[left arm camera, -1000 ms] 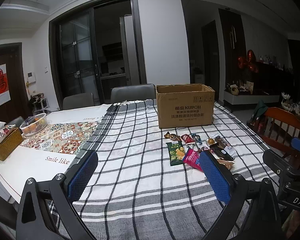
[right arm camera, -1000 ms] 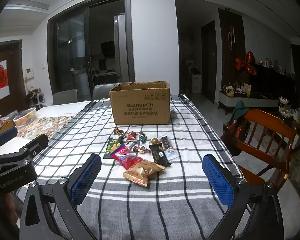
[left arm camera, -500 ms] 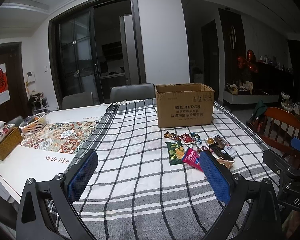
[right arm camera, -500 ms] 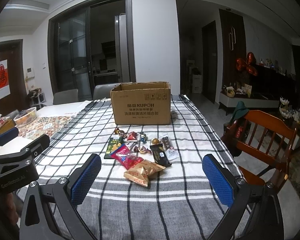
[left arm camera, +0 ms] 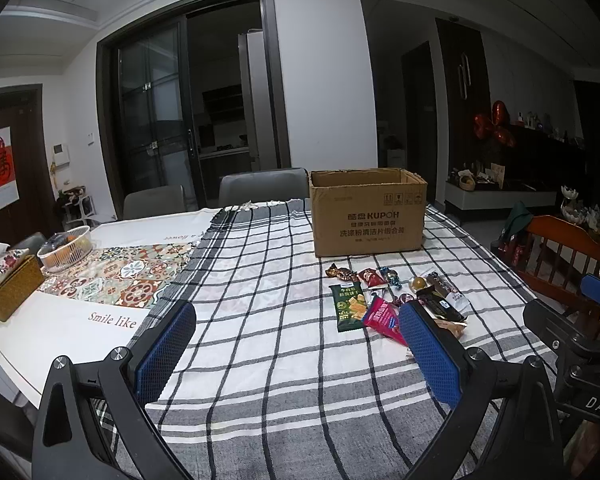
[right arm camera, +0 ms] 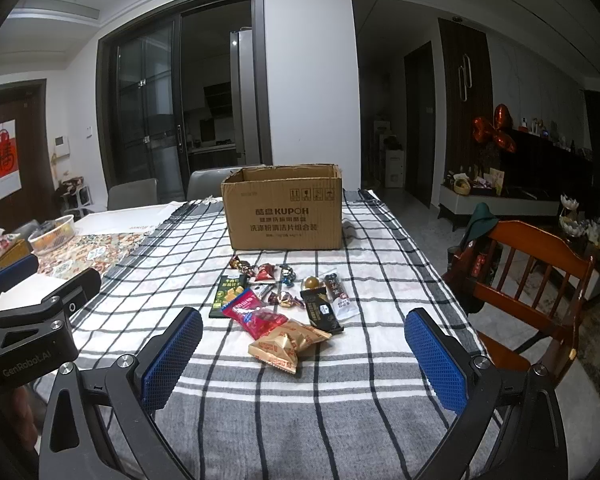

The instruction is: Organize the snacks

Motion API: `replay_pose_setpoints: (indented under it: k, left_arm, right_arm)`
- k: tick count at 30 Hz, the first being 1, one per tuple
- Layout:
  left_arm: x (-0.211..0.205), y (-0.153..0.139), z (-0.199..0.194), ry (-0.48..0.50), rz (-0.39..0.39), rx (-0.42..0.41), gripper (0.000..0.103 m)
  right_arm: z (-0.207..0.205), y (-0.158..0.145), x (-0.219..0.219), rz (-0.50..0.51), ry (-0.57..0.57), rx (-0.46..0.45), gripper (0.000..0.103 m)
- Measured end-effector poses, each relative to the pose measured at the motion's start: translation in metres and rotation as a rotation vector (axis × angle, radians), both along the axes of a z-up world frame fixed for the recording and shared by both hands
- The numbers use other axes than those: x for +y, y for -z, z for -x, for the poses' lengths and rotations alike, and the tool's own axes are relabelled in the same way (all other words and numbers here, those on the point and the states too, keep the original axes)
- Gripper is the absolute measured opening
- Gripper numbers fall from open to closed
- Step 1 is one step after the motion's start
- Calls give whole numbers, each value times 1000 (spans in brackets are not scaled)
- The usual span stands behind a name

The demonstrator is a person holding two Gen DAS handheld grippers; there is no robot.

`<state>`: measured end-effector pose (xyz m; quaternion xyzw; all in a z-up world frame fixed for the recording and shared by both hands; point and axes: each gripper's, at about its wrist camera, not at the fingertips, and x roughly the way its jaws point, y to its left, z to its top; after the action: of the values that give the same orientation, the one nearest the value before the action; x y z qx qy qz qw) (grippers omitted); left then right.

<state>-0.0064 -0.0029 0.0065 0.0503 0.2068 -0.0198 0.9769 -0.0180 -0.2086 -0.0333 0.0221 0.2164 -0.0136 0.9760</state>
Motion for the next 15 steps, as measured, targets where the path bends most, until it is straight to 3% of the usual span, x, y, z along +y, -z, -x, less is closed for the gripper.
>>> replay_pose_setpoints:
  k: [15]
  left_arm:
    - [-1,0,1,6,5,1,103]
  right_arm:
    - [0,0,0,-1,1,-3,102]
